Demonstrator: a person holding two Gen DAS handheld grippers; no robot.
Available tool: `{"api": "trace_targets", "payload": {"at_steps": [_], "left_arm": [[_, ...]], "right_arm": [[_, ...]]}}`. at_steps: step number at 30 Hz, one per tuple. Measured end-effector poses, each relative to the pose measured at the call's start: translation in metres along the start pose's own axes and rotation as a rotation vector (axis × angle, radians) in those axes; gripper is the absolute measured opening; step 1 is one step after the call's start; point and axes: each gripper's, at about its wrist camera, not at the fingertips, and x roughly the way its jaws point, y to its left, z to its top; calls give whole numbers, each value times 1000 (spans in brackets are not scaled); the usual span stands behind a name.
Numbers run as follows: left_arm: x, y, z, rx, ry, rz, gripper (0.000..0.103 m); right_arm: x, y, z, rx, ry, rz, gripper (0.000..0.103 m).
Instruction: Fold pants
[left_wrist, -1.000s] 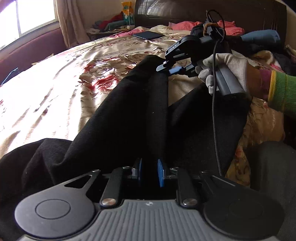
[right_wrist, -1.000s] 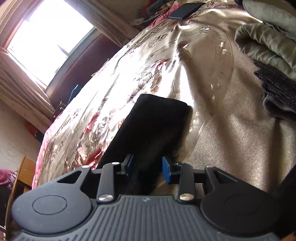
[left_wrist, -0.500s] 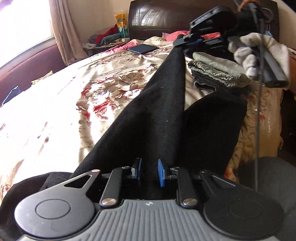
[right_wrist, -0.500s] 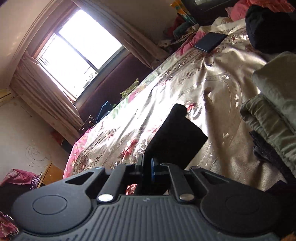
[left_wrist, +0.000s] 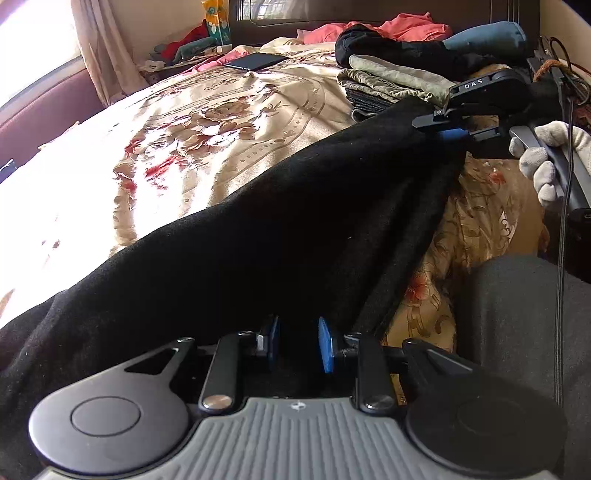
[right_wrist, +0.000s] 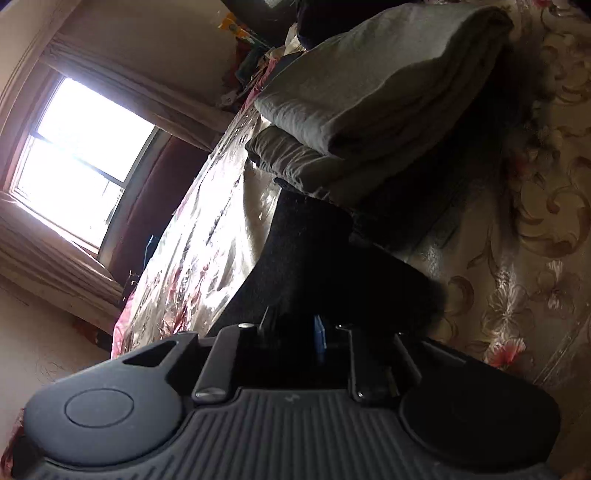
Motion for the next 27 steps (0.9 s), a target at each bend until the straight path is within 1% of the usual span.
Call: {"api": "trace_targets", "payload": {"at_steps": [1, 2, 4, 5, 8, 9, 12, 13, 14, 15, 16, 17, 19, 21, 22, 23, 24, 26, 27], "left_arm": [[1, 0, 1, -6, 1, 2, 38], [1, 1, 2, -9, 0, 4, 38], [2, 0, 6, -13, -11, 8, 38], [-1, 0, 8, -10, -19, 13, 38], [-11, -2, 15, -1, -63, 30, 38], [-17, -3, 18, 2, -88, 40, 38], [-34, -6, 25, 11, -159, 80, 39], [-38, -6, 26, 14, -177, 95, 42], [-42, -6, 25, 19, -190, 109, 44], [-44, -5, 24, 20, -198, 116, 48], [-44, -5, 22, 13, -200, 110, 50], [-42, -4, 19, 3, -193, 92, 51], [-33, -4, 12, -9, -154, 61, 51], [-22, -7, 4, -6, -102, 38, 51], [-17, -10, 1, -1, -80, 25, 51], [-13, -12, -2, 8, -61, 19, 51], [-11, -15, -4, 19, -48, 21, 51], [-10, -20, -7, 38, -38, 28, 51], [-10, -21, -7, 43, -39, 32, 51]], "right_arm": [[4, 0, 3, 14, 4, 2, 25], [6, 2, 7, 20, 10, 7, 19], [5, 14, 13, -13, 7, 36, 8], [3, 21, 17, -29, 1, 50, 8], [-5, 55, 30, -57, -18, 163, 7], [-6, 69, 35, -77, -27, 199, 7], [-11, 123, 49, -140, -39, 368, 7], [-16, 136, 50, -174, -45, 409, 7], [-21, 144, 48, -203, -51, 428, 7], [-27, 146, 44, -214, -54, 426, 7], [-30, 142, 40, -206, -54, 405, 7], [-35, 128, 35, -182, -59, 365, 7], [-43, 81, 22, -104, -62, 235, 7], [-34, 28, 15, 3, -20, 70, 7], [-29, 9, 11, 21, -3, -3, 7], [-25, -4, 7, 20, 8, -52, 7], [-20, -13, 4, 27, 17, -77, 7], [-14, -21, 3, 51, 18, -73, 7], [-12, -19, 4, 39, 11, -72, 7]]}}
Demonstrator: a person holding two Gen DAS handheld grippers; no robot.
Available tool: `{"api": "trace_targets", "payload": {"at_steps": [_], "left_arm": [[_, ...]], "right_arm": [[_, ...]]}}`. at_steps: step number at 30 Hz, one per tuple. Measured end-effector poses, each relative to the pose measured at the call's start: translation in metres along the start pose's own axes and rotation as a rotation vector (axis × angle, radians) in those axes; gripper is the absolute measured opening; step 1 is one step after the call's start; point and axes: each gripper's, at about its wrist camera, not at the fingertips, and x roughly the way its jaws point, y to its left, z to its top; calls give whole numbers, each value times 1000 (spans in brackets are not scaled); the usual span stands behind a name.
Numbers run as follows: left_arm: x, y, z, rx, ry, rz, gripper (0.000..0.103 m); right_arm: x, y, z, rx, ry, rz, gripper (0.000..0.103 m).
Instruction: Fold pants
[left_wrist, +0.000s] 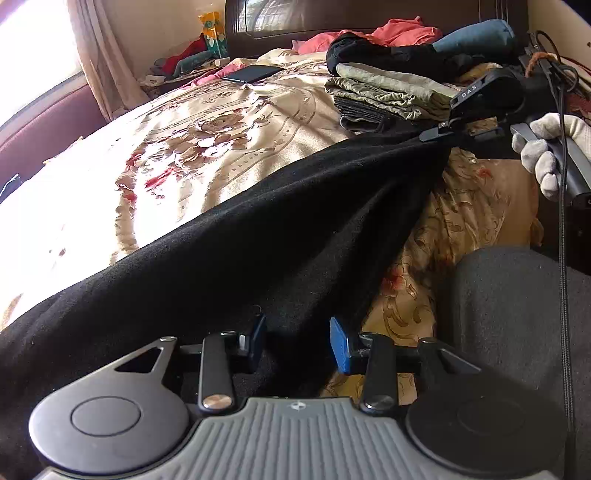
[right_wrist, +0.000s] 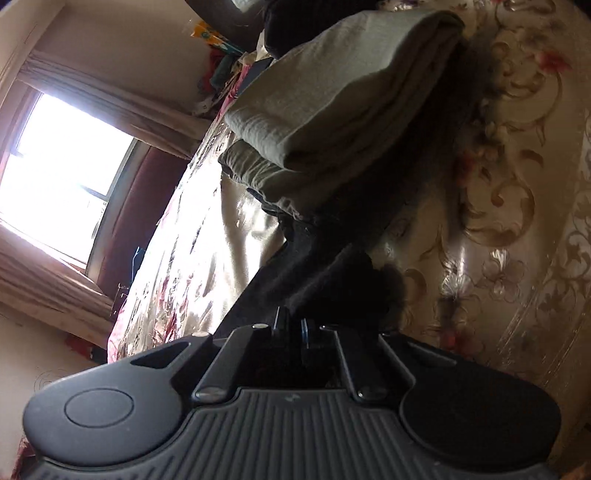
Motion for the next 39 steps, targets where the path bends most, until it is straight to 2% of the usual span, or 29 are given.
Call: {"api": "trace_targets", "payload": {"at_steps": [6, 8, 10, 11, 13, 15, 17, 20, 22, 24, 27, 30, 34, 39], "left_arm": [[-5, 1, -3, 7, -14, 22, 51], [-4, 3, -6, 5, -3, 22, 51], [0, 4, -11, 11, 22, 26, 51], [3, 4, -14, 14, 35, 42, 51], [3, 6, -19, 15, 41, 64, 51], [0, 10, -22, 5, 34, 61, 51], [1, 13, -24, 10, 38, 62, 51], [5, 16, -24, 18, 41, 54, 49], [6, 20, -21, -8, 42, 24, 30], [3, 26, -18, -54, 30, 5, 26], [-4, 37, -15, -104, 15, -19, 23], [-7, 44, -13, -121, 9, -44, 22], [-10, 43, -12, -94, 9, -59, 22], [-9, 45, -11, -95, 20, -74, 21]], "right_arm": [[-13, 27, 13, -35, -31, 61, 7], [-8, 34, 11, -83, -12, -1, 7], [7, 31, 9, -121, 44, -88, 7], [11, 32, 7, -143, 84, -119, 9], [4, 39, -2, -219, 81, -170, 16], [-12, 57, -14, -364, 49, -203, 17], [-24, 80, -32, -536, 57, -207, 18], [-21, 122, -78, -882, 158, -137, 18], [-8, 146, -116, -1129, 237, -65, 19], [4, 159, -154, -1370, 308, 10, 20], [15, 166, -196, -1634, 387, 97, 23], [17, 163, -219, -1814, 376, 117, 35], [24, 164, -229, -1935, 288, 79, 36], [29, 160, -237, -2025, 258, 82, 39]]}}
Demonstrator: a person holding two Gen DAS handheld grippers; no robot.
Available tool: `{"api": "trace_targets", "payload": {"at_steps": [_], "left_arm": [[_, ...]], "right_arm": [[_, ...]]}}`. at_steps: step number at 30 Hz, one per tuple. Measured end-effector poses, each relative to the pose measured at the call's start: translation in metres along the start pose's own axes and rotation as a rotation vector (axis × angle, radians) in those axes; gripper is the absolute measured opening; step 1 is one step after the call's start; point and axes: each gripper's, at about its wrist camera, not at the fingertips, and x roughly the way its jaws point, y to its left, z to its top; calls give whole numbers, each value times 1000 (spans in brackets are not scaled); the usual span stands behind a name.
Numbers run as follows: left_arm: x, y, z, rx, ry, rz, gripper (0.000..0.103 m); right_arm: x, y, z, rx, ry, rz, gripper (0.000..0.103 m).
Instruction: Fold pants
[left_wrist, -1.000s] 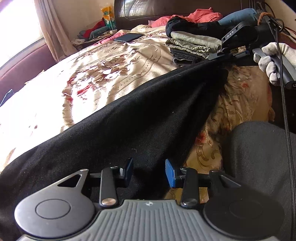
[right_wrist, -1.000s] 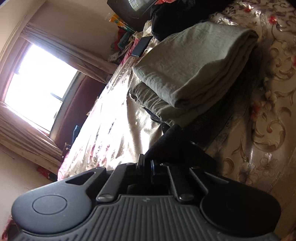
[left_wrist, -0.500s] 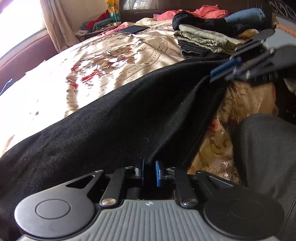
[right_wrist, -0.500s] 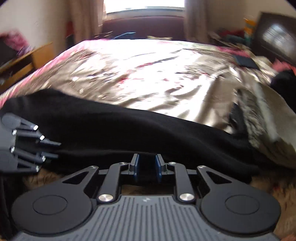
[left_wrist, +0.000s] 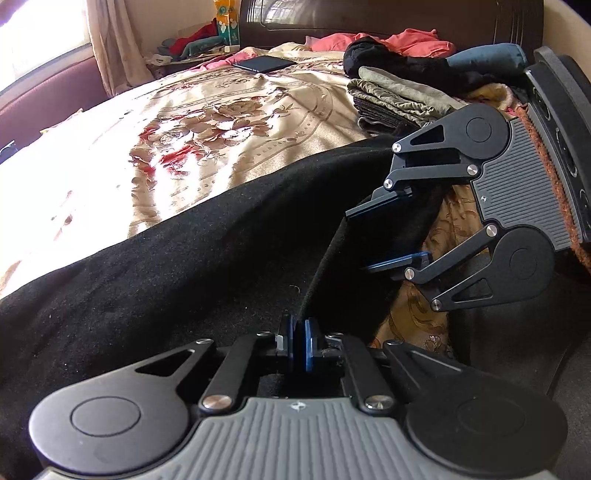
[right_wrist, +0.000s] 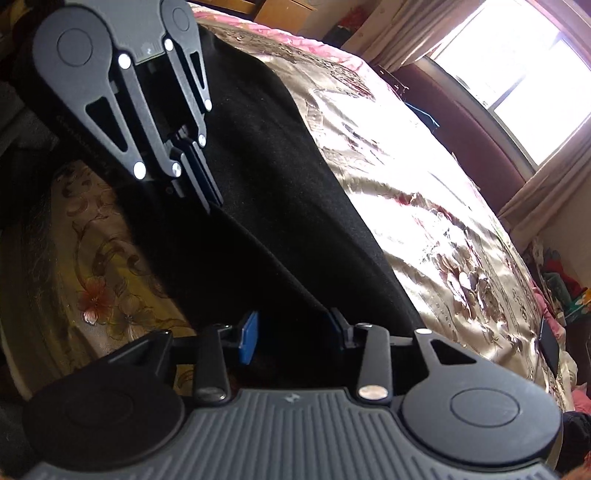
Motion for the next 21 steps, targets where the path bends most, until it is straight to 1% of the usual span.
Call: {"api": "trace_targets", "payload": {"at_steps": [2, 4, 6, 7, 9, 10, 13, 15, 17, 18, 21], "left_arm": [[0, 2, 1, -5, 2, -13, 21], [-1, 1, 0, 6, 3, -19, 21], [0, 0, 0, 9, 7, -21, 21], [0, 0, -1, 7, 7, -23, 21], [-2, 1, -1, 3, 2, -25, 21], [-4, 1, -1, 1, 0, -26, 21], [-15, -2, -1, 17, -11, -32, 21], [-17, -6, -5, 26, -7, -39, 21], [-4, -9, -13, 5, 43, -60, 21], [4, -11, -19, 6, 65, -57, 21], [6, -20, -24, 36, 66, -28, 21]], "right_arm": [[-4, 1, -1, -25, -13, -23, 40], [-3, -5, -1, -17, -4, 1, 43], [6, -10, 0, -17, 28, 48, 44], [8, -11, 0, -12, 30, 63, 39], [11, -19, 4, 51, 55, 91, 7], [8, -23, 6, 83, 52, 99, 4], [-17, -31, 9, 141, 1, 95, 4], [-25, -28, 6, 155, -7, 99, 4], [-14, -16, -2, 176, 31, 125, 4], [-4, -9, -6, 186, 54, 135, 4], [5, 3, -9, 167, 59, 101, 8]]}}
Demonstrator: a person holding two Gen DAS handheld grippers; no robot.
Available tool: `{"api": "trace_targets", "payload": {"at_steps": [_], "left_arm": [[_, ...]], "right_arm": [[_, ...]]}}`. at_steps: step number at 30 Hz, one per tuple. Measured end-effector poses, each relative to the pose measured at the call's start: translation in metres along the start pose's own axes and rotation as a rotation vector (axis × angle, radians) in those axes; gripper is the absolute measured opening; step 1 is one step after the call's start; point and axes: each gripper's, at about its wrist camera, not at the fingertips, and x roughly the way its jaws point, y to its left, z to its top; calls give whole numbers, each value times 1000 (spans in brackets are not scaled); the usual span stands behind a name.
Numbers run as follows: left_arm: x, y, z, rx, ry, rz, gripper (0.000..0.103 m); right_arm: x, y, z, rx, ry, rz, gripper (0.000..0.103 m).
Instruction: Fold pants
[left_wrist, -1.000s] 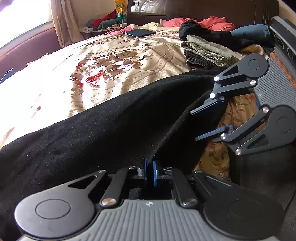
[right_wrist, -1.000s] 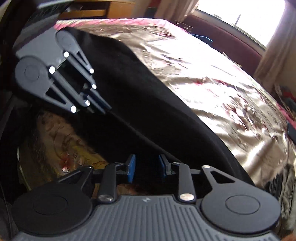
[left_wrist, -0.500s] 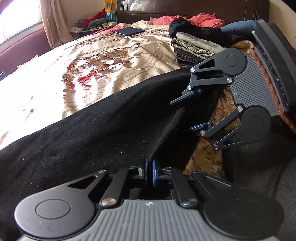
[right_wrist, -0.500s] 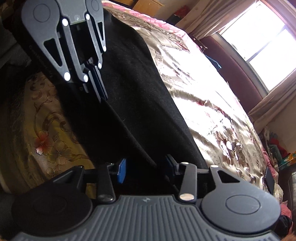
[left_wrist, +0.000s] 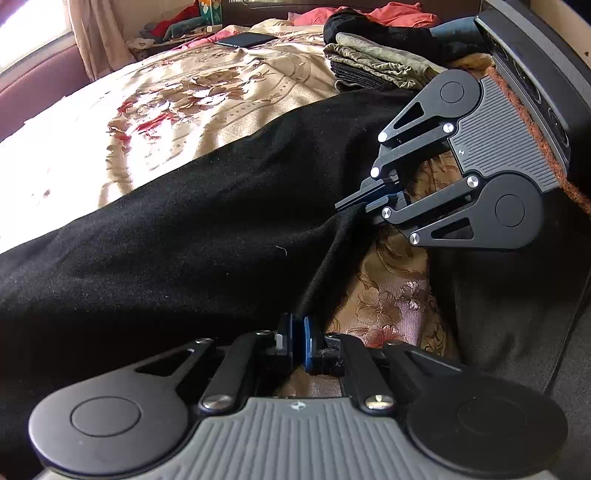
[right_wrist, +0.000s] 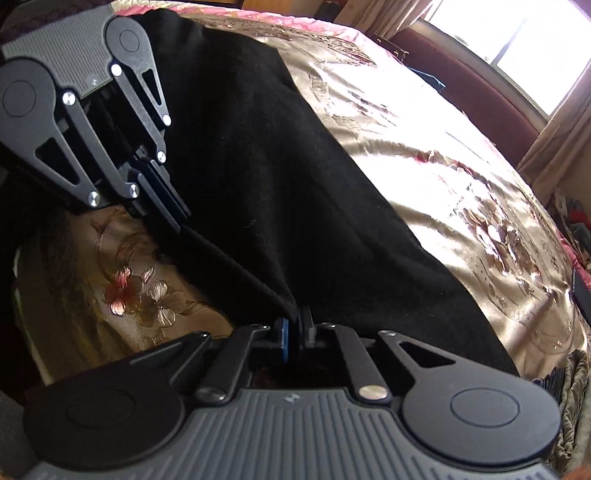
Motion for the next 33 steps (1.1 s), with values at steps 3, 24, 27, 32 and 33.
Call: {"api": "trace_targets", "payload": {"at_steps": [3, 24, 27, 32, 33], "left_arm": [[-8, 3, -1, -9, 1, -10, 21], [-34, 15, -22, 41, 10, 77, 31], [-31, 8, -14, 59, -26, 59, 33], [-25, -13, -5, 105, -82, 84, 52], [-23, -18, -3, 119, -90, 98, 52]], "right_arm": [[-15, -11, -2, 91, -13, 13, 18], [-2, 13, 17, -108, -15, 8, 30], [-3, 5, 22, -64, -7, 13, 15], [-19, -24, 28, 138, -30, 75, 5], [-21, -27, 29, 163, -31, 84, 5]]}}
